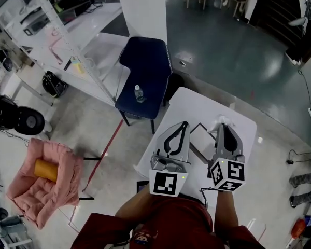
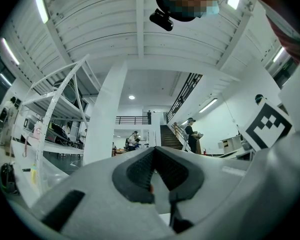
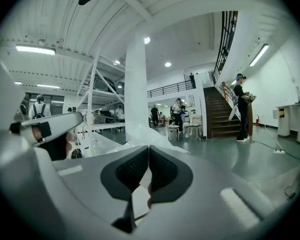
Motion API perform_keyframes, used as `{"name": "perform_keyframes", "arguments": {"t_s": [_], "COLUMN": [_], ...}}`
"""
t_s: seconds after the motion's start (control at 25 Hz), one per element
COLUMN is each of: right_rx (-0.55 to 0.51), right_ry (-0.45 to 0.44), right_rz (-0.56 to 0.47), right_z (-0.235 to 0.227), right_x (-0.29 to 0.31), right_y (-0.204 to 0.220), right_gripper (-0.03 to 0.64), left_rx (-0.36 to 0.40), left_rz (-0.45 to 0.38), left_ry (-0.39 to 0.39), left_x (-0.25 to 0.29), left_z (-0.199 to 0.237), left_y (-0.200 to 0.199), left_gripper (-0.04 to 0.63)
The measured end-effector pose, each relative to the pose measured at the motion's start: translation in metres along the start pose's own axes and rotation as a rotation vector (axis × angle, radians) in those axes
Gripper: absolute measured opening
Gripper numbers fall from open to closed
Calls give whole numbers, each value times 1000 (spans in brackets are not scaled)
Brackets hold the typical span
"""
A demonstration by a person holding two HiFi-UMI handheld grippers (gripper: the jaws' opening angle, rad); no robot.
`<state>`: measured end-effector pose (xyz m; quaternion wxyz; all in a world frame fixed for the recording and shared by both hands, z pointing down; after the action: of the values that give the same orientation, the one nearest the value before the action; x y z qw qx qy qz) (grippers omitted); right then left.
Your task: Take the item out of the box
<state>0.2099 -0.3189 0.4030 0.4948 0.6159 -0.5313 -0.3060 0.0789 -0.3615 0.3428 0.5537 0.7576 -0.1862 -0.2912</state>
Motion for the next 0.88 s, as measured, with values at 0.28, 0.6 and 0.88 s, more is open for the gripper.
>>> {"name": "perform_keyframes", "arguments": {"t_s": [0.28, 0.6, 0.88], "right_rx": [-68, -151, -167], "right_ry": [5, 22, 27], "right_rz": [-150, -314, -405], "right_z": [7, 9, 10], "right_x": [-23, -50, -69], "right_y": [-24, -38, -49], "right_gripper": [6, 6, 6], "left_rx": [3, 5, 10], "left_rz": [-12, -25, -35], "left_ry": [15, 38, 53], "left_x": [-3, -5, -9], "left_z": [-7, -21, -33], "left_y": [-7, -10, -13], "left_gripper": [3, 3, 3]}}
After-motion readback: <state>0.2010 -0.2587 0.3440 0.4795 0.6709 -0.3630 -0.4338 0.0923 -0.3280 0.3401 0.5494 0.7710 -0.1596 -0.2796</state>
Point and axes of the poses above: the fingertips, and each gripper's own axes: x forward along the fingers, z to its left, y out of its underside, the point moved 1 cm from there along -x, backward along the fingers, and after that the axes turned 15 degrees about x, right-handed, at the moved point
